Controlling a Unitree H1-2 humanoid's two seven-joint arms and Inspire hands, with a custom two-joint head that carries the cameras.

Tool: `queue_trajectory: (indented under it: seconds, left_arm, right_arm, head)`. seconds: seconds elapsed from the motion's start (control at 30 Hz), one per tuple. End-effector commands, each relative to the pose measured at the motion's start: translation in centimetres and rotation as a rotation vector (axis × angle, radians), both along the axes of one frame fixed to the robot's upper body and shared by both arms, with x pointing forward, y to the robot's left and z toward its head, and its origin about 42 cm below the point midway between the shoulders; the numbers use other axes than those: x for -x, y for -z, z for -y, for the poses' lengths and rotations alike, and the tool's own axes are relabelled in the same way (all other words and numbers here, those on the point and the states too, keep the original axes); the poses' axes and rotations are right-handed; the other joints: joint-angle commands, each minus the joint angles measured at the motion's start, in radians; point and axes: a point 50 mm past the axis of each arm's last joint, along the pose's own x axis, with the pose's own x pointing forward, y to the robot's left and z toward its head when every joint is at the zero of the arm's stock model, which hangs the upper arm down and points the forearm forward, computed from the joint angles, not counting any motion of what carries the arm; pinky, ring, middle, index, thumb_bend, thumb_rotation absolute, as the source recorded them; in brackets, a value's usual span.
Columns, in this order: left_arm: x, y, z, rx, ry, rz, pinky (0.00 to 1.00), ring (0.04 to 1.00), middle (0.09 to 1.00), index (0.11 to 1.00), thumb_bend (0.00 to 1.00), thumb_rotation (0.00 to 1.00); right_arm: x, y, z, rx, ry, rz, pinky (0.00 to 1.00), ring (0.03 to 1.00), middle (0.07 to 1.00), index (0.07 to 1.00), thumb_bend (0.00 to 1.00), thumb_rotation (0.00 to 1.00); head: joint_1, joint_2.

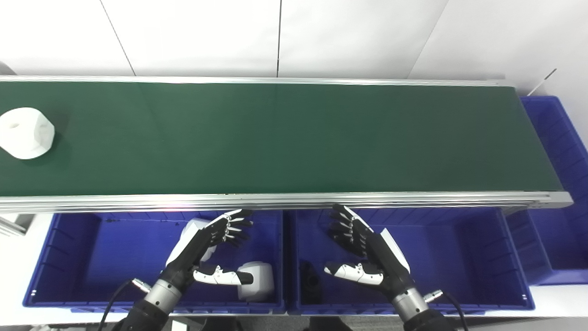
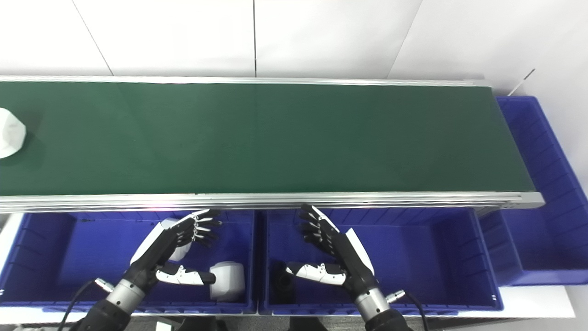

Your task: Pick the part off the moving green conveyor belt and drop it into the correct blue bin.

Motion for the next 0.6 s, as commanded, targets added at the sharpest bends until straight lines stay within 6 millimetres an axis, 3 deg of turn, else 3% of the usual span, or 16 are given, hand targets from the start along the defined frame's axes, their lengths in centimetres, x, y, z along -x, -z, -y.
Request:
queue_trajectory:
  seconds: [0.0, 0.57]
  left_arm:
    - [-0.73, -0.76, -0.16, 0.005, 0.004, 0.06, 0.59, 0.673, 0.78, 0.842, 0.88, 0.38]
    - [-0.44, -0.25, -0.21, -0.014, -0.005, 0.054, 0.59, 0.682, 0.785, 0.843, 0.88, 0.39]
  right_arm:
    - [-0.22, -0.66, -0.14, -0.031, -0.002, 0.075, 0.77, 0.851, 0.888, 0.924, 0.82, 0.38]
    - [-0.01, -0.14, -0.16, -0.021, -0.009, 0.075, 0.78, 0.858, 0.899, 0.929, 0.8, 0.39]
  head:
    - [0.0, -0.002]
    - [0.003, -0.023]
